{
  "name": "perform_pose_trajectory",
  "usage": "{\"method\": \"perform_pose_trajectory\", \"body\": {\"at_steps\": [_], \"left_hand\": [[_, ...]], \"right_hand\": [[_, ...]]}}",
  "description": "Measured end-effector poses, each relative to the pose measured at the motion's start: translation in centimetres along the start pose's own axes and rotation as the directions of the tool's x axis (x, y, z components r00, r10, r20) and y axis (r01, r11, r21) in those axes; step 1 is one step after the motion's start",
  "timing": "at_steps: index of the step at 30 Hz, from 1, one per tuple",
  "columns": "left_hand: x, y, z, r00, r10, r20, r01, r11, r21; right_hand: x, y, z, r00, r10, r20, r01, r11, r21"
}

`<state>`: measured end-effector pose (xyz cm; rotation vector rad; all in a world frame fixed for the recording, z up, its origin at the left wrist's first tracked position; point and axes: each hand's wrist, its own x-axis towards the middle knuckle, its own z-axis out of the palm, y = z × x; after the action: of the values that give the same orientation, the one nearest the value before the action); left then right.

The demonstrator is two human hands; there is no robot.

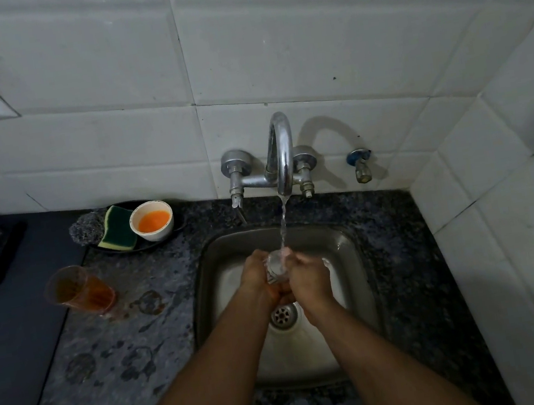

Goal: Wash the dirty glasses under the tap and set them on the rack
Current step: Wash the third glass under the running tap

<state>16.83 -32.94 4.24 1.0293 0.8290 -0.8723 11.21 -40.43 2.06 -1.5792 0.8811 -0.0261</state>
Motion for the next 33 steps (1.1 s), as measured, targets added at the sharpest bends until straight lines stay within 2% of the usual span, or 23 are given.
{"method": "perform_pose_trajectory", "body": {"at_steps": [3, 7, 9, 12, 15, 18, 21, 23, 26, 27, 29, 30, 32, 33], "left_hand": [[0.3, 0.1, -0.3, 1.000, 0.017, -0.005, -0.017, 1.000, 0.012], [0.6, -0.3, -0.5, 0.999, 0.044, 0.019, -0.043, 0.999, -0.031], [0.6, -0.5, -0.5, 0.998, 0.058, -0.002, -0.058, 0.996, -0.066], [1.7, -1.2, -0.7, 0.987, 0.128, -0.101, -0.137, 0.986, -0.095], [1.8, -1.6, -0.9, 0.948, 0.219, -0.229, -0.249, 0.962, -0.114], [2.5, -1.2, -1.0, 0.952, 0.249, -0.177, -0.278, 0.946, -0.166], [3.1, -0.5, -1.5, 0.957, 0.279, -0.077, -0.289, 0.930, -0.225], [2.0, -0.5, -1.1, 0.956, 0.290, -0.043, -0.291, 0.923, -0.253], [1.4, -0.5, -0.1, 0.940, 0.263, -0.218, -0.320, 0.901, -0.293], [1.3, -0.6, 0.0, 0.936, 0.257, -0.239, -0.324, 0.895, -0.307], [1.3, -0.9, 0.1, 0.955, 0.254, -0.154, -0.290, 0.908, -0.302], [1.2, -0.9, 0.0, 0.963, 0.253, -0.093, -0.269, 0.914, -0.302], [1.1, -0.8, -0.2, 0.965, 0.259, -0.037, -0.256, 0.904, -0.343], [1.3, -0.7, -0.2, 0.965, 0.260, -0.019, -0.250, 0.901, -0.353]], "right_hand": [[-0.3, 0.4, -0.4, 0.996, -0.067, 0.065, 0.065, 0.998, 0.026], [0.2, -0.1, -0.2, 0.994, 0.098, 0.051, -0.102, 0.992, 0.080], [0.2, -0.4, 0.0, 0.993, 0.112, 0.027, -0.114, 0.991, 0.065], [-0.6, -0.5, 0.1, 0.995, 0.038, 0.095, -0.043, 0.998, 0.044], [-0.8, -0.4, -0.2, 0.986, -0.135, 0.102, 0.149, 0.977, -0.150], [-0.7, -0.8, -1.2, 0.959, -0.263, 0.100, 0.282, 0.908, -0.309], [-0.7, -0.7, -1.1, 0.965, -0.206, 0.164, 0.236, 0.953, -0.189], [-1.1, -0.9, -0.9, 0.962, -0.204, 0.183, 0.237, 0.955, -0.178], [-0.9, -0.5, -1.3, 0.919, -0.322, 0.227, 0.370, 0.904, -0.214], [-1.0, -0.4, -1.4, 0.912, -0.337, 0.235, 0.388, 0.893, -0.227], [-1.0, -0.4, -1.3, 0.949, -0.256, 0.182, 0.286, 0.944, -0.162], [-0.9, -0.7, -1.1, 0.979, -0.140, 0.146, 0.147, 0.988, -0.039], [-0.8, -1.4, -0.9, 0.979, 0.105, 0.177, -0.140, 0.970, 0.197], [-0.8, -1.6, -0.9, 0.971, 0.141, 0.195, -0.181, 0.961, 0.210]]}}
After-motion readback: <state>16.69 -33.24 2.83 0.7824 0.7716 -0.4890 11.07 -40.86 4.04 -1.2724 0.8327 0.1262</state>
